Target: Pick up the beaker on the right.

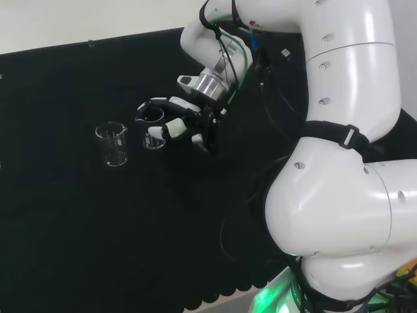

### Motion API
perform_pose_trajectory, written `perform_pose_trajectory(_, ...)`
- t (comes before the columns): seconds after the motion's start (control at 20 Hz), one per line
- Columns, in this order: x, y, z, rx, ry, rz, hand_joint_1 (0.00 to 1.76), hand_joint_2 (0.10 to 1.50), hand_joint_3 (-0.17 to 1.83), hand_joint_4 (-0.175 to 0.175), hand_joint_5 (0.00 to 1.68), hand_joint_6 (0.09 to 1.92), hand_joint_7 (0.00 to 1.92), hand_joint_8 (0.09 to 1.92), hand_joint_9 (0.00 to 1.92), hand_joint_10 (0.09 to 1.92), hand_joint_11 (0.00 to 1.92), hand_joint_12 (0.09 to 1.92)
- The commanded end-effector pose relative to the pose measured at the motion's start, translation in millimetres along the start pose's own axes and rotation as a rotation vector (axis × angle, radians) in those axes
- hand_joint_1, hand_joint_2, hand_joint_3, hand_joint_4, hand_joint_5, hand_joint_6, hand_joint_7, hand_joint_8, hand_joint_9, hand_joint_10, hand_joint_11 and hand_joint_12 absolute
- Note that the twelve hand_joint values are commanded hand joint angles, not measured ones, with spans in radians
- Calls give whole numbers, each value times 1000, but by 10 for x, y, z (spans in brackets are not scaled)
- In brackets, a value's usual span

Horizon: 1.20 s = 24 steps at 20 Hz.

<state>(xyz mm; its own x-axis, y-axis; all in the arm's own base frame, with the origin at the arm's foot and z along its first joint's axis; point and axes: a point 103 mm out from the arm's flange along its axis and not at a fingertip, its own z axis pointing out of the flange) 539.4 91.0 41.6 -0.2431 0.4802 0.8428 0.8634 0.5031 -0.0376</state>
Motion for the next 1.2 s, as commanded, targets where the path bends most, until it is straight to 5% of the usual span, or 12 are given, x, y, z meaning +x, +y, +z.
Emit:
perform_pose_trajectory(0.05,3,10,28,-4,9,-8,965,308,1146,-58,325,688,388,685,472,619,0,1358)
perform_pose_trajectory(1.2,-10,31,112,-21,19,-14,986,304,1150,-50,319,816,441,697,505,613,1,1370)
